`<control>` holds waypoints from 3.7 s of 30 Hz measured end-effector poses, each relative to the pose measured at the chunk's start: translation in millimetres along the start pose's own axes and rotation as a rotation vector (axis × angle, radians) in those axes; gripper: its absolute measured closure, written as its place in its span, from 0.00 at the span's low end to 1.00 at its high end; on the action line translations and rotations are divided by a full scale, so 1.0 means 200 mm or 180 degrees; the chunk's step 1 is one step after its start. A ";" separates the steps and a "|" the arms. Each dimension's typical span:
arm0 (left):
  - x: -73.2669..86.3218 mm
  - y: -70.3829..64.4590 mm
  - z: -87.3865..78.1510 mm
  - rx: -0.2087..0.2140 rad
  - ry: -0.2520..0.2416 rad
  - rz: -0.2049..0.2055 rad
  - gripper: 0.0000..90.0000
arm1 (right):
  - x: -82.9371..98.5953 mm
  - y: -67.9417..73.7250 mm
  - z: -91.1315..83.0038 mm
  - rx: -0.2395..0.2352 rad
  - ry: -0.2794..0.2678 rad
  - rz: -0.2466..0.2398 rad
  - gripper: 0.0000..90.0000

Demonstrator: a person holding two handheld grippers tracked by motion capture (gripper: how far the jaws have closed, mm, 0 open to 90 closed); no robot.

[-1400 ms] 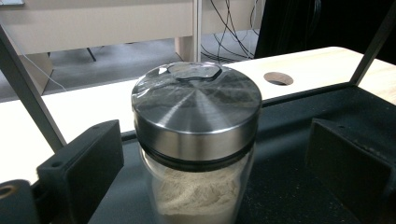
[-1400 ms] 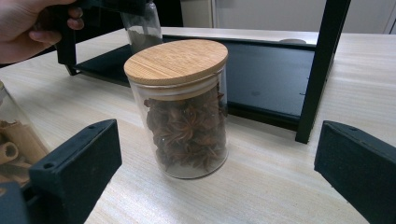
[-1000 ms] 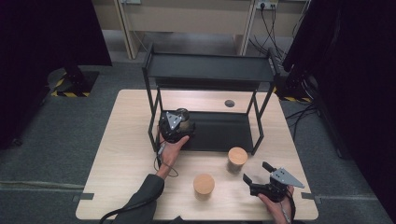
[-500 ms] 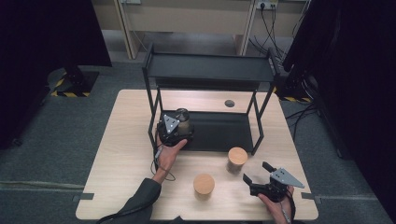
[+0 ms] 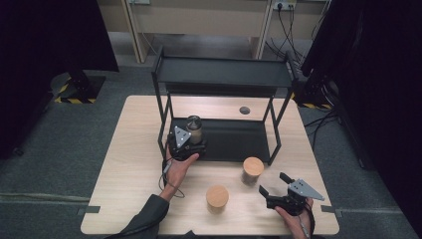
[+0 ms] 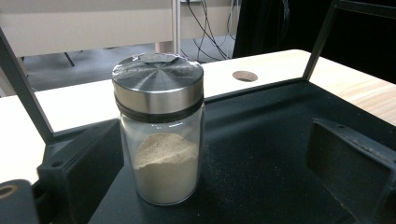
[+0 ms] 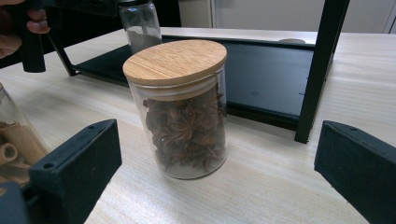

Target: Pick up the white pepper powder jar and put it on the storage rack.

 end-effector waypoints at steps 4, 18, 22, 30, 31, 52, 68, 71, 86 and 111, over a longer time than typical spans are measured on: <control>0.01 -0.01 -0.02 0.0028 -0.0024 -0.0004 0.04 | 0.00 0.00 0.00 0.0001 0.0002 0.0000 0.01; 0.06 -0.03 -0.09 0.0119 -0.0096 -0.0015 0.05 | 0.00 0.00 0.00 0.0000 -0.0001 -0.0002 0.01; 0.07 -0.03 -0.11 0.0134 -0.0150 -0.0064 0.05 | 0.00 0.00 0.00 0.0000 -0.0001 -0.0003 0.01; 0.09 -0.03 -0.13 0.0158 -0.0146 -0.0070 0.05 | 0.00 0.00 0.00 -0.0001 0.0001 -0.0004 0.01; 0.09 -0.03 -0.14 0.0162 -0.0144 -0.0068 0.05 | 0.00 0.00 0.00 -0.0002 0.0000 -0.0004 0.01; 0.14 -0.05 -0.22 0.0314 -0.0192 -0.0043 0.04 | 0.00 0.00 0.00 -0.0002 0.0000 -0.0005 0.01; 0.18 -0.06 -0.31 0.0404 -0.0266 -0.0043 0.04 | 0.00 0.00 0.00 -0.0001 0.0004 -0.0002 0.01; 0.18 -0.06 -0.32 0.0424 -0.0271 -0.0034 0.04 | 0.00 0.00 0.00 -0.0001 0.0003 0.0003 0.01; 0.22 -0.06 -0.37 0.0448 -0.0274 -0.0033 0.04 | 0.00 0.00 0.00 -0.0004 0.0002 0.0008 0.01; 0.27 -0.06 -0.46 0.0456 -0.0281 -0.0014 0.04 | 0.00 0.00 0.00 -0.0008 -0.0013 0.0016 0.01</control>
Point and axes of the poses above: each handheld gripper's, and its own axes: z roughly forward along the jaws, x roughly out of its underside, y roughly to its left, the point moved 10 cm from there along z, roughly forward along the jaws, and after that the axes turned 10 degrees about -y, right-handed, at the moved point
